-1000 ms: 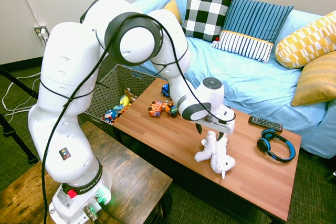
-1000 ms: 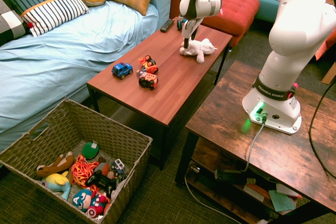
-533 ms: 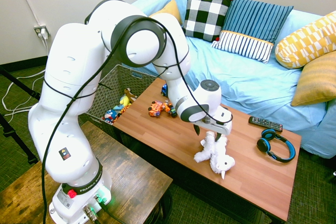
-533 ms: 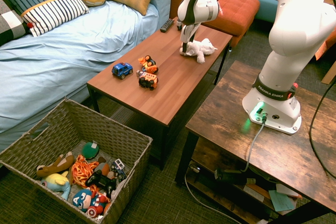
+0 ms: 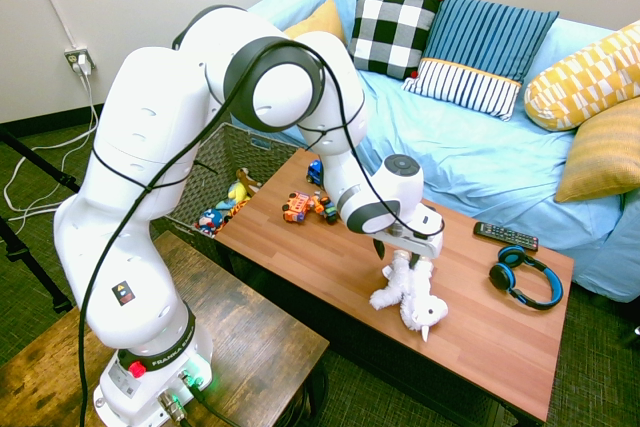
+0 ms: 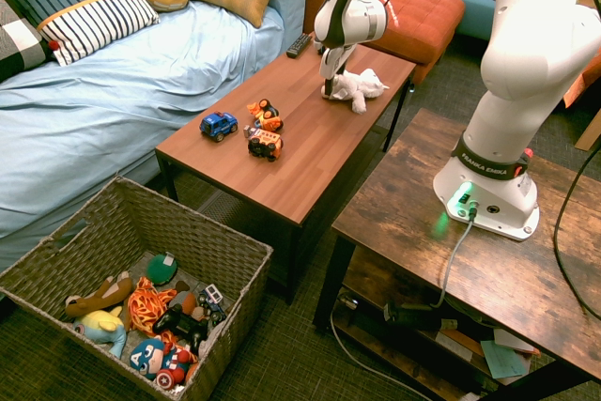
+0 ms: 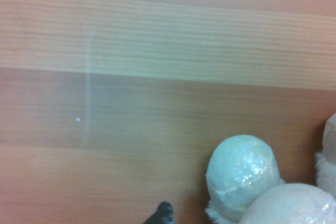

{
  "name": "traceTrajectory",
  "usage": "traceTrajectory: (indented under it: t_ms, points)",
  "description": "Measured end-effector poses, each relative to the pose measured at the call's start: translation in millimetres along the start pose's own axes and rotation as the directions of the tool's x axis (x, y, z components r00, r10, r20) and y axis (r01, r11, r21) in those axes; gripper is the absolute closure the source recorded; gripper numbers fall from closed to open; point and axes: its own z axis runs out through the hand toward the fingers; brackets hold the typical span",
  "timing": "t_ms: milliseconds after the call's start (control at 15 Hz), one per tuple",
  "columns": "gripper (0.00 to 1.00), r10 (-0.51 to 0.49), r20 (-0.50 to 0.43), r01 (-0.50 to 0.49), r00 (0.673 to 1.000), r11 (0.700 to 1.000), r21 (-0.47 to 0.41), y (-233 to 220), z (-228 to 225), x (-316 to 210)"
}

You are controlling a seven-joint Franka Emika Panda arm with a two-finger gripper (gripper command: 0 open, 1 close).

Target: Put the stuffed toy in the basket

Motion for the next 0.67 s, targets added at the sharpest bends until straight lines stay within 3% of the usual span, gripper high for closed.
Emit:
traceTrajectory:
  t_ms: [667]
  points:
    - [1.0, 0.035, -0.01, -0.035, 0.999, 0.999, -0.001, 6.7, -5.6, 22.0]
